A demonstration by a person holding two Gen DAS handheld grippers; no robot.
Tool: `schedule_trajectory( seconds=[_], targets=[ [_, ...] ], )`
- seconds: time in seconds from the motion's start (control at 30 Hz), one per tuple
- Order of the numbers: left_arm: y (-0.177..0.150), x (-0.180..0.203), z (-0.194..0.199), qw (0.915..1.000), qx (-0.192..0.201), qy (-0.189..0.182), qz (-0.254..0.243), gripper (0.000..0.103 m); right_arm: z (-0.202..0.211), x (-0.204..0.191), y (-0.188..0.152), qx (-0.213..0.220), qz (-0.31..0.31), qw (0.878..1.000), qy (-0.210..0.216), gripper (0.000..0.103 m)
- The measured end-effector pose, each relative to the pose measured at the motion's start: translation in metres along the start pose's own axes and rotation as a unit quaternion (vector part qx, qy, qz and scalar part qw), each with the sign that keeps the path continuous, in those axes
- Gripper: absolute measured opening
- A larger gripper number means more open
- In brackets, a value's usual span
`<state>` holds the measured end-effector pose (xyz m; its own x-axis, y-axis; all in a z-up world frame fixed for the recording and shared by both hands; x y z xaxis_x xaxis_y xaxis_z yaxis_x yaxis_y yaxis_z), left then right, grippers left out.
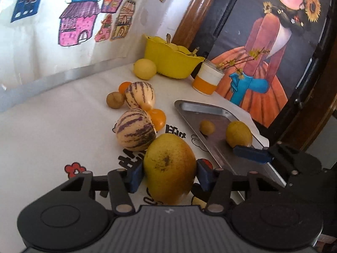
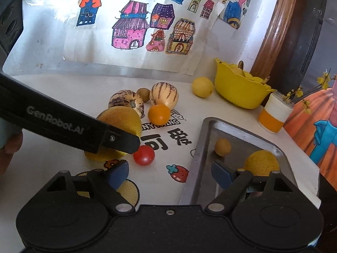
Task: Organize fruits
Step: 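Grasp the yellow pear with the left tool while the right tool grasps the cherry tomato, then release the yellow pear and cherry tomato into the tray with both tools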
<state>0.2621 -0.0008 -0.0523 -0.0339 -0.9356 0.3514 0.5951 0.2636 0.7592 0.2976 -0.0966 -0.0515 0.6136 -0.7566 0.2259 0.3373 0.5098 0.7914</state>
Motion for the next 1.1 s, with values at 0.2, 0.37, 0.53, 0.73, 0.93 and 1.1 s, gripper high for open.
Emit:
schedule_trajectory(
  seconds=[0.2, 0.37, 0.53, 0.73, 0.93, 1.1],
  targets=[
    [-0.003, -0.008, 0.011, 0.9999, 0.000, 0.012, 0.008, 0.057, -0.007, -0.002, 0.004, -0.001, -0.011, 1.000, 0.018, 0.073],
    [-0.002, -0.014, 0.015, 0.9997, 0.002, 0.016, 0.019, 0.057, -0.016, -0.007, 0.008, -0.005, -0.026, 0.999, 0.035, 0.057],
    [-0.002, -0.015, 0.015, 0.9996, 0.003, 0.016, 0.022, 0.057, -0.019, -0.008, 0.009, -0.012, -0.052, 0.997, 0.054, 0.042],
    [-0.003, -0.015, 0.016, 0.9995, 0.004, 0.017, 0.027, 0.057, -0.018, -0.008, 0.008, -0.016, -0.066, 0.996, 0.065, 0.029],
    [-0.004, -0.011, 0.018, 0.9995, 0.000, 0.026, 0.021, 0.057, -0.016, -0.006, 0.006, -0.014, -0.086, 0.993, 0.074, 0.024],
    [-0.006, -0.005, 0.018, 0.9993, -0.007, 0.027, 0.026, 0.057, -0.003, 0.002, 0.005, 0.005, -0.104, 0.992, 0.069, 0.024]
  ],
)
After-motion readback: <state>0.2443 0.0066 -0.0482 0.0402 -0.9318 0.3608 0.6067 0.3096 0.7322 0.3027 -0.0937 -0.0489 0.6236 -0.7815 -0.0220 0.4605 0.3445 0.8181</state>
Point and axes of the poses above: each gripper's, at about its wrist camera, not at the fingertips, and z roughly against the way its jaws point, x to its right, y to its top, the point moved 8 cm from there along -z, roughly the way its jaws point, and after that the axes turned 3 degrees about -z, right-handed, at the moved point
